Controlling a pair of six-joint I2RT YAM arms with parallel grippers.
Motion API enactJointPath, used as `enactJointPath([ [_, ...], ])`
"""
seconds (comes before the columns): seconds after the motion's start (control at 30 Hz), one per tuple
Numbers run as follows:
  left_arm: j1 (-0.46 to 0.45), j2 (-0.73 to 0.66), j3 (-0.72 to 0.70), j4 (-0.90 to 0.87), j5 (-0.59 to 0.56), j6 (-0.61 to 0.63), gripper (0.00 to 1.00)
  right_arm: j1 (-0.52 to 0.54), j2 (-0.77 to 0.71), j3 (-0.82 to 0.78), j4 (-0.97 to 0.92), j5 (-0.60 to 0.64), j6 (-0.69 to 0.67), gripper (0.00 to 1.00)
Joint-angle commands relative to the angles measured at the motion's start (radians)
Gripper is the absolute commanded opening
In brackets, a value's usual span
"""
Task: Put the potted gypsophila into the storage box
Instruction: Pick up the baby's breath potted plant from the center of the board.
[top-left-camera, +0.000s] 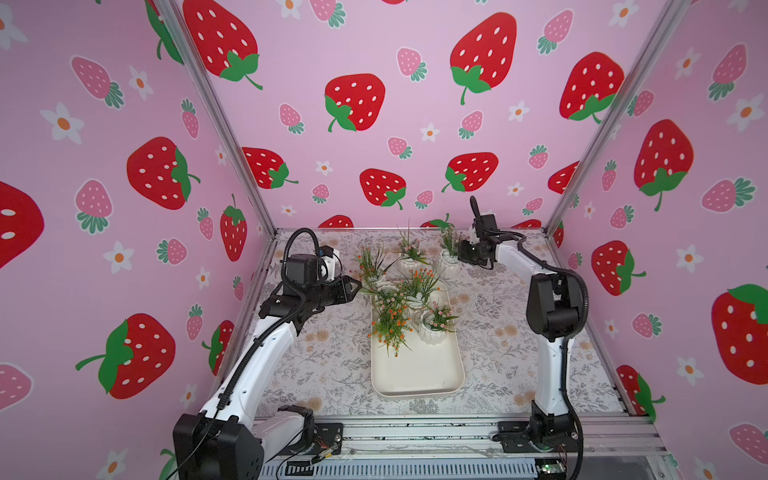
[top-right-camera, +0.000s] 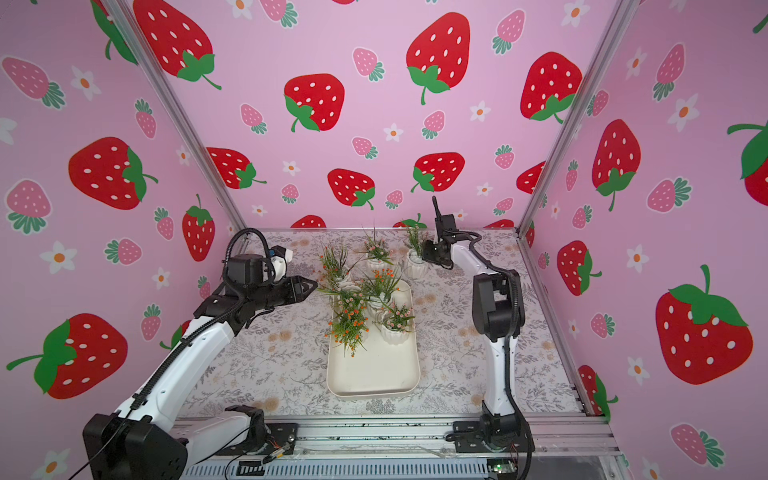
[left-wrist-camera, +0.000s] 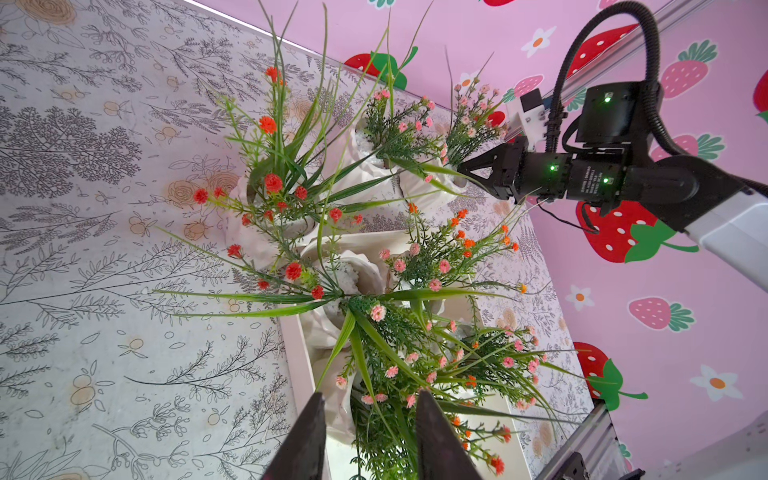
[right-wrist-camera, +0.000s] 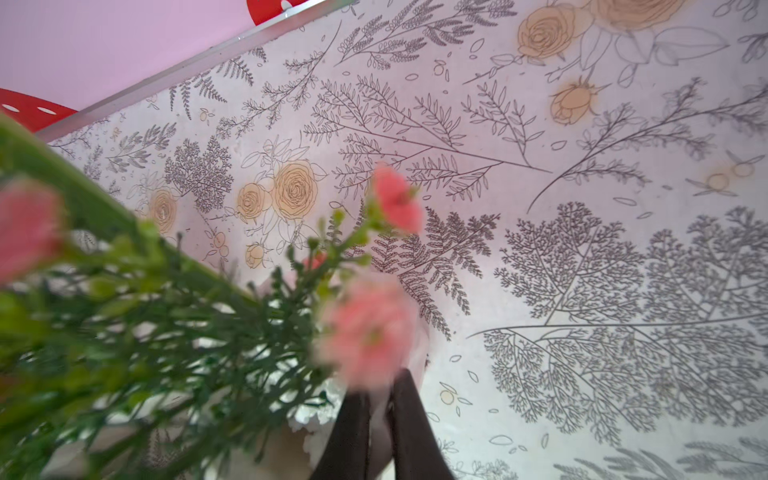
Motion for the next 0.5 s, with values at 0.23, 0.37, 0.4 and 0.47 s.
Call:
enactJointPath([
  [0.23, -0.001, 0.012, 0.033, -0.018, 0.0, 0.009, 0.39, 0.008, -0.121, -0.093, -0.016, 0.002, -0.012, 0.0],
  [0.37, -0.001, 0.011, 0.033, -0.017, -0.005, -0.001, 0.39, 0.008, -0.189, -0.147, 0.006, -0.001, -0.009, 0.0],
  [0.4, -0.002, 0.011, 0.032, -0.017, -0.006, -0.003, 0.39, 0.008, -0.204, -0.158, 0.01, -0.002, -0.009, 0.0],
  [0.47, -0.002, 0.009, 0.033, -0.018, -0.001, -0.005, 0.39, 0.008, -0.238, -0.188, 0.019, -0.003, -0.009, 0.0],
])
